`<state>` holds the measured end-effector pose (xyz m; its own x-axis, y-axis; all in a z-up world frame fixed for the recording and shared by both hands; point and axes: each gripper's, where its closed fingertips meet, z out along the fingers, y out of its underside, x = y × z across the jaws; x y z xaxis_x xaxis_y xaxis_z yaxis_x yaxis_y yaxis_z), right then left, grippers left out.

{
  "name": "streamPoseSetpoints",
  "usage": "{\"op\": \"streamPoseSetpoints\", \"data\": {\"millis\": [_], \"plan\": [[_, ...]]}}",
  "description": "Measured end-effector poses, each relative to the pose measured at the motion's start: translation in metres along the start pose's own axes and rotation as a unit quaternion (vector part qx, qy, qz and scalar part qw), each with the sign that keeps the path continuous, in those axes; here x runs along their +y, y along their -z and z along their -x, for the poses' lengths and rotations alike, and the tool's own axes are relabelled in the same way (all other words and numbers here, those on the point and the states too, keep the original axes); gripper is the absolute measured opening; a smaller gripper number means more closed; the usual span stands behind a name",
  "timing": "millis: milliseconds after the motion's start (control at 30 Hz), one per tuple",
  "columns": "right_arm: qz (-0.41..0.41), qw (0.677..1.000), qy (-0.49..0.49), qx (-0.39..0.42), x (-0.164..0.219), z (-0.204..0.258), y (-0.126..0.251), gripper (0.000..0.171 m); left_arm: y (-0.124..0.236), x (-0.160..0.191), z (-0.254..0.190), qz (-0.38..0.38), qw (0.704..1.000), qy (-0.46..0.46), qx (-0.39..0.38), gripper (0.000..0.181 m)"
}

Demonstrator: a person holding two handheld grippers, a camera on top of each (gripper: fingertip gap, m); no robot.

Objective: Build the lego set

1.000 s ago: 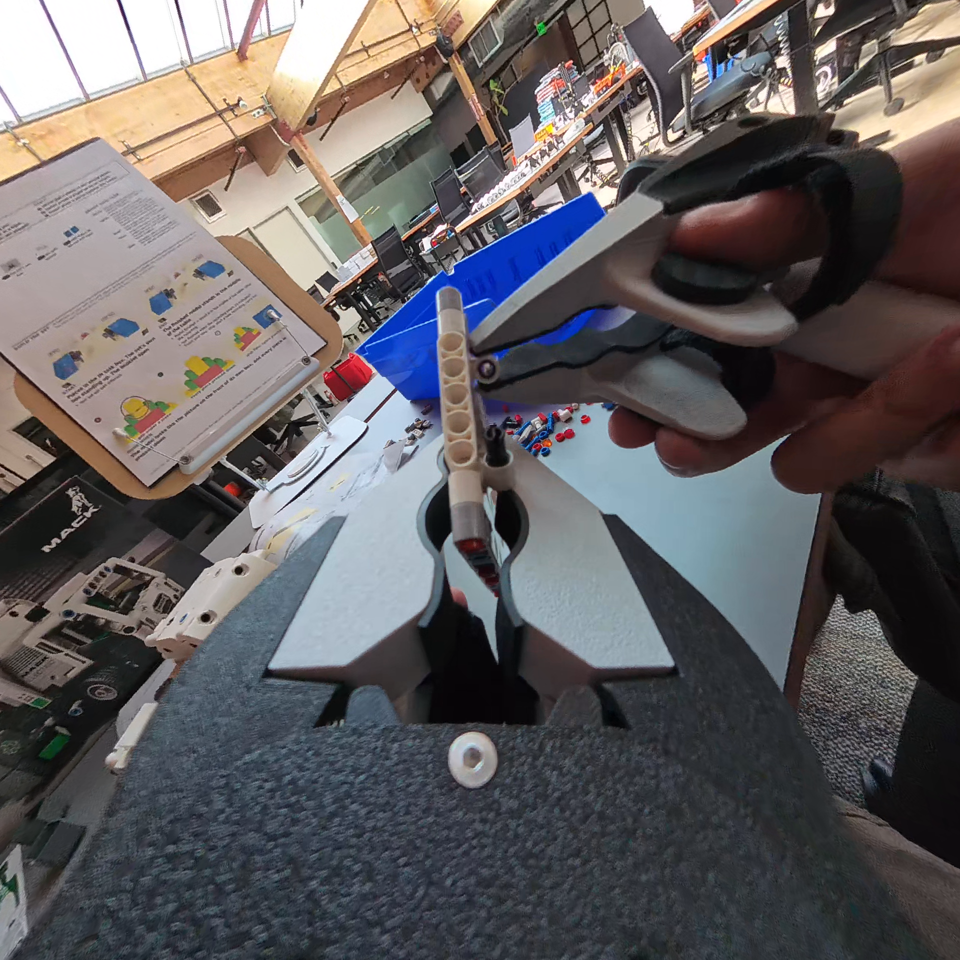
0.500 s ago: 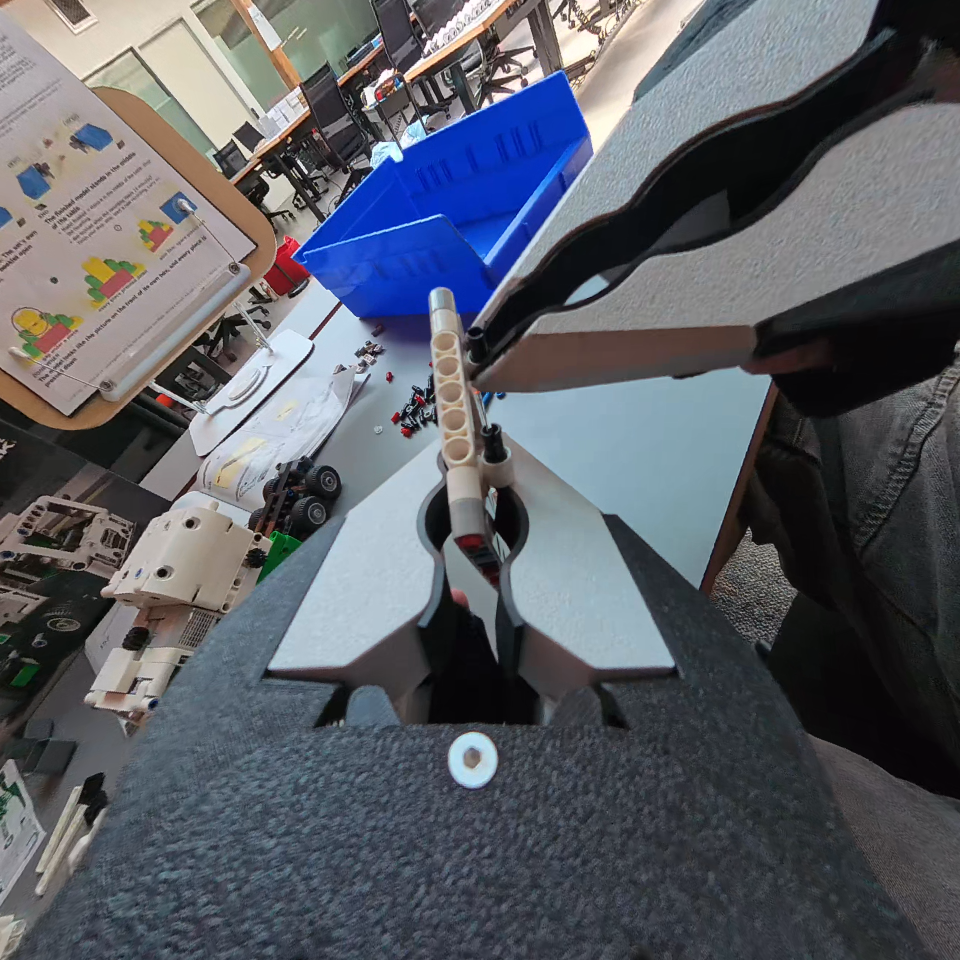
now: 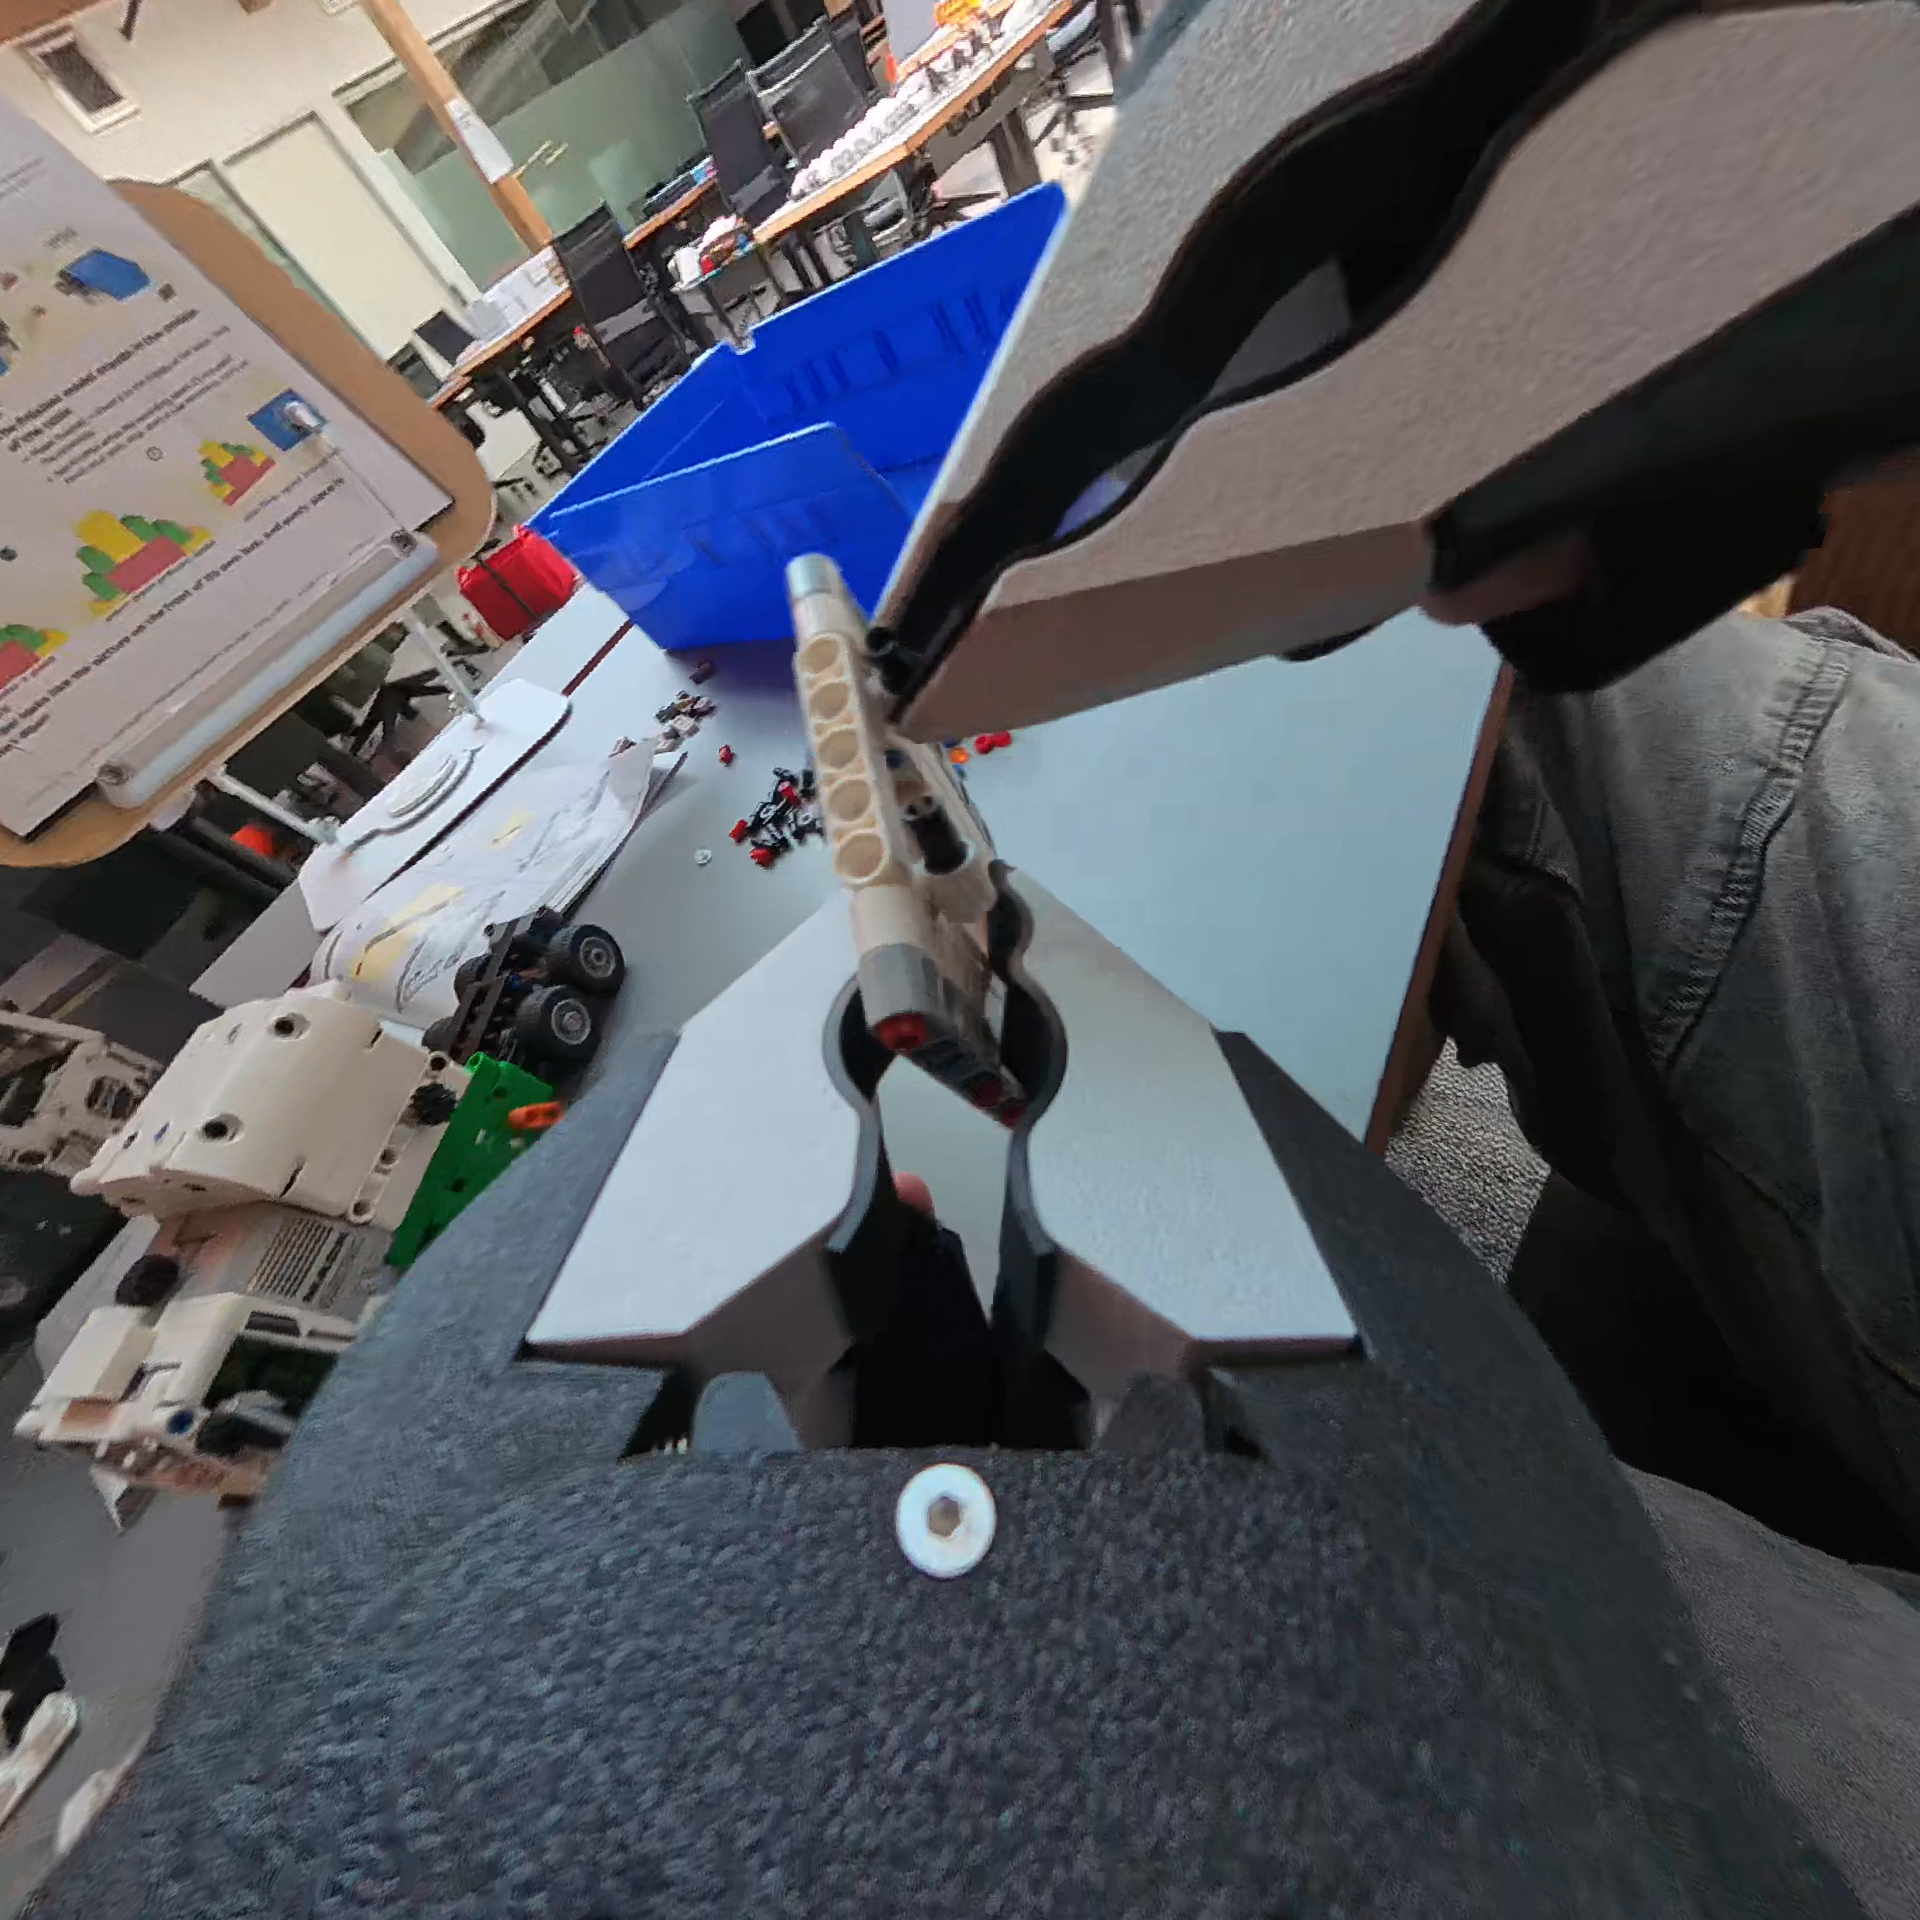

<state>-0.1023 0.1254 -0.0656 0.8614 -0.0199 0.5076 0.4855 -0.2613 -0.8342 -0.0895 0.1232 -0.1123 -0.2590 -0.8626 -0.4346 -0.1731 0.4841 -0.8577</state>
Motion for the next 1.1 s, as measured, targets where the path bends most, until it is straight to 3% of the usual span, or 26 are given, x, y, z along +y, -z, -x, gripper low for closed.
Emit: {"op": "streamPoseSetpoints", "data": {"millis": [133,333,533,667,867,1100], "plan": [[-0.015,0.999,-0.039,-0.008,-0.009,0.000,0.009,0.005,0.001,0.002,0.017,0.007,0.999,0.041,-0.033,0.004],[-0.038,0.982,-0.158,-0.097,-0.025,0.028,0.011,0.010,0.002,-0.004,0.013,0.001,0.998,0.011,-0.066,0.004],[-0.041,0.988,-0.142,-0.053,-0.024,0.018,0.015,0.008,0.006,-0.004,0.022,0.004,0.996,0.027,-0.087,0.003],[-0.019,0.985,-0.151,-0.079,-0.019,0.029,0.007,0.013,0.008,-0.008,0.023,-0.002,0.995,0.031,-0.091,0.001],[0.004,0.995,-0.091,-0.030,-0.017,0.031,0.003,0.006,0.009,-0.006,0.023,0.023,0.993,0.007,-0.112,0.002],[0.048,0.994,0.064,0.074,-0.023,0.028,0.007,0.006,0.016,-0.009,0.026,0.062,0.984,-0.046,-0.158,0.002]]}}
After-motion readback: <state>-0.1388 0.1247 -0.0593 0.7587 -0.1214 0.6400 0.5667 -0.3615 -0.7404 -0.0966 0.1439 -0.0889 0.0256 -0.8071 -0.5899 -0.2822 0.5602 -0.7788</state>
